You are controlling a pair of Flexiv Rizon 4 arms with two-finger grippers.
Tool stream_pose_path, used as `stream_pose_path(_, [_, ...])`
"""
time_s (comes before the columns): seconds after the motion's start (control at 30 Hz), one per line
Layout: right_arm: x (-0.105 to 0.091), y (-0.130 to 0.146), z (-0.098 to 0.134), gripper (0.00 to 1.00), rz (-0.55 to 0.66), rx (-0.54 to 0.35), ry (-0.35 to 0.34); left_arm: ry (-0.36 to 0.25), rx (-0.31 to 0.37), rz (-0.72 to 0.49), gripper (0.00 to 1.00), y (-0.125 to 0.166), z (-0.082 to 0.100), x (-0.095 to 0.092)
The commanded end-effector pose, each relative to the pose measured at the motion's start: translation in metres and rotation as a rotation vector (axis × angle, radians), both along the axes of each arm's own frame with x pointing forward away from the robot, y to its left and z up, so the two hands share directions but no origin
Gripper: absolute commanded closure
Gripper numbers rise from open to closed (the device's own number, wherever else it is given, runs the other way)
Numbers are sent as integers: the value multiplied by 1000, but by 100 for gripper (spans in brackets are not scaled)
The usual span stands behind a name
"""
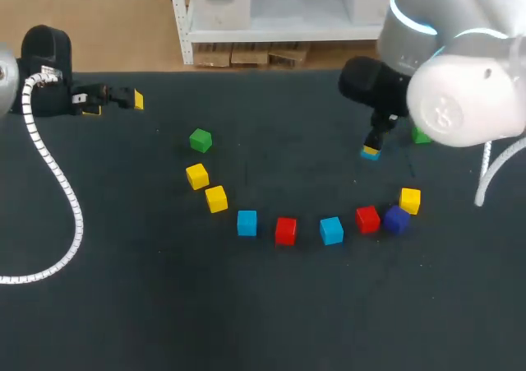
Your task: Place the blue cubes, place green cubes on the blue cubes, place the yellow cubes on the green cubes, then place the red cubes on the yellow cubes, and place purple cube on the red cubes.
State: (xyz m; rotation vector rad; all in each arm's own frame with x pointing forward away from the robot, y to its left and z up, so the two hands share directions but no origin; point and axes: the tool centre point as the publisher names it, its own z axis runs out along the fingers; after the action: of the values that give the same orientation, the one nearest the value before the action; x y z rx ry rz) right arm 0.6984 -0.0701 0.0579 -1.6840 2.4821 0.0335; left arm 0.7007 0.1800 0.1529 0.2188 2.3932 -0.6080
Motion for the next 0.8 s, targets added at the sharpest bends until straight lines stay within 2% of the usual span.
stream_pose_path(0.03, [7,12,-2,100,68,-11,9,-8,-13,-10,0,3,-2,0])
stream_pose_path(0.13, [10,18,-3,100,140,-39,2,-8,-13,-10,0,3,-2,0])
stream_pose_path(0.27, [15,25,0,100,230,-27,15,-8,-13,-10,0,3,-2,0])
stream_pose_path(0.47, [23,35,-1,100,342,-32,62,-8,-13,-10,0,3,-2,0])
stream_pose_path(0.8, [38,50,-11,100,412,-48,107,-8,-13,-10,0,3,-2,0])
